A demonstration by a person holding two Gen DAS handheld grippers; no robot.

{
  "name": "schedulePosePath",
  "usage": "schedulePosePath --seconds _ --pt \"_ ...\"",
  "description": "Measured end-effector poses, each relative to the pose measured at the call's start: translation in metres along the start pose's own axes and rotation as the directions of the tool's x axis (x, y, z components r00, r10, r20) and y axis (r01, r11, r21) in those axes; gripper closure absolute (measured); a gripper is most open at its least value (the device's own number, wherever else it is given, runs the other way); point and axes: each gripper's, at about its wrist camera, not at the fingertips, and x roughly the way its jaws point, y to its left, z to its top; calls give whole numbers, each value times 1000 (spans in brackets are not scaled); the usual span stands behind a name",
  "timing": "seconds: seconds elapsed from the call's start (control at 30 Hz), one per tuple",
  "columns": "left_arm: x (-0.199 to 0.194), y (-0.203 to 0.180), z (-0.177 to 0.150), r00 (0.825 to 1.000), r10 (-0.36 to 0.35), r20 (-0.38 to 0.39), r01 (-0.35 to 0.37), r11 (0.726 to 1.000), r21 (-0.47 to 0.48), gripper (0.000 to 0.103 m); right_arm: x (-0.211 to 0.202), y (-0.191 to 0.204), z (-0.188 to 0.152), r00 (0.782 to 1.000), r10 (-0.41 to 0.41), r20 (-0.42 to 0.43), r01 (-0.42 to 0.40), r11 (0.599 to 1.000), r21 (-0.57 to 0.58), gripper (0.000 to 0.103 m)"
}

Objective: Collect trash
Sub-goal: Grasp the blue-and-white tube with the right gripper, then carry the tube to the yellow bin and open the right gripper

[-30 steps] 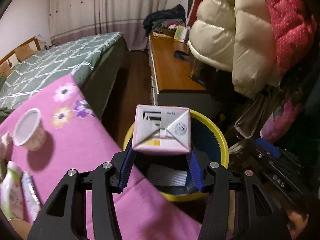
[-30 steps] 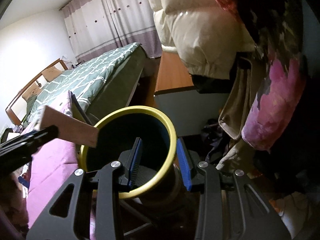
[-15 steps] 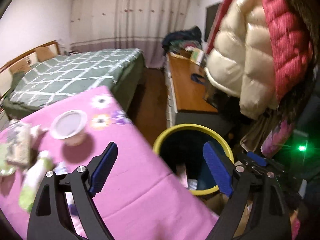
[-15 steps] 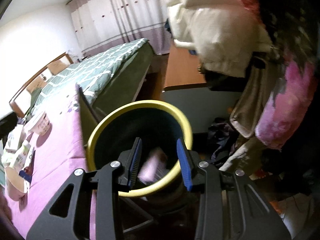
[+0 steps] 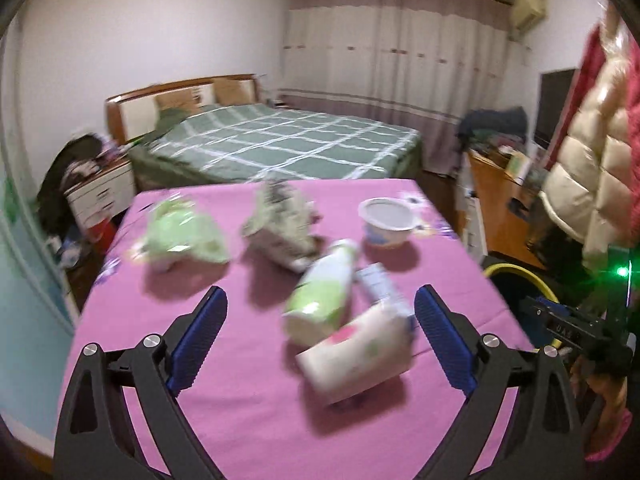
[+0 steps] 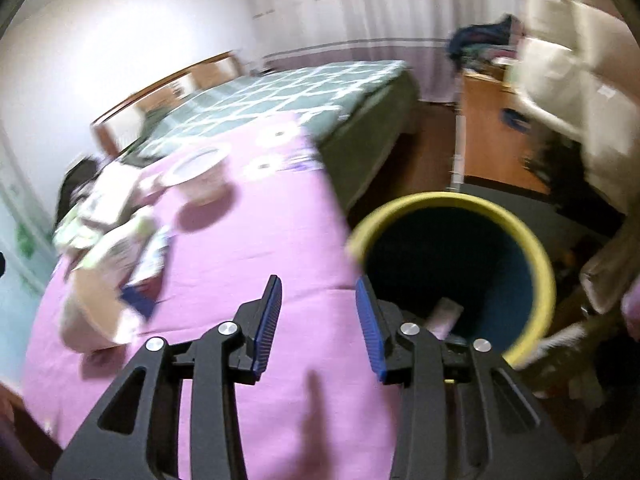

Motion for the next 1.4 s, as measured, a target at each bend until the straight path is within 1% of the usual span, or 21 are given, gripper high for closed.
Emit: schedulePosePath --seconds 0.07,0.13,0.2,0.3,0.47,0.57,0.7,0.97,1.03,1.1,1.13,1.23,1.4 --pt "-4 17 -8 1000 21 -5 -21 999 -24 10 7 23 3 999 30 -13 -31 999 -45 62" --pt "-5 29 -14 999 36 -10 -37 998 -42 10 13 45 5 996 81 -37 -84 993 -78 62" --pt "-6 40 -20 999 45 -17 -46 998 -51 10 21 66 8 990 128 -66 -135 985 -111 61" --pt "-8 43 -27 999 50 -17 -51 997 -53 10 41 99 14 976 177 -128 -197 967 -160 61" --pt "-11 39 -30 999 46 -10 -47 997 -56 10 71 130 20 965 167 -201 -209 954 -214 61" --pt "-12 40 -29 999 45 -12 -46 997 -64 9 84 142 22 960 153 -232 -208 950 -232 61" --pt "-10 40 -30 999 41 -21 -43 997 -70 9 95 147 23 954 151 -257 -213 949 -234 61" --pt "-13 41 -32 999 36 -20 -38 997 -71 9 110 153 22 930 187 -316 -262 941 -215 61" --pt "-13 42 -33 999 39 -20 -40 996 -74 9 110 153 21 924 198 -327 -277 937 -213 70" --pt "-12 43 -33 999 38 -23 -40 996 -78 9 108 155 20 915 223 -335 -304 929 -212 88" --pt "-12 43 -33 999 39 -25 -40 996 -79 9 104 156 20 918 222 -328 -303 928 -219 93" --pt "-11 41 -34 999 36 -30 -38 997 -74 9 97 157 20 934 204 -293 -278 931 -237 93" --pt "-7 39 -34 999 28 -37 -31 997 -65 9 76 142 21 943 224 -246 -276 938 -207 93"
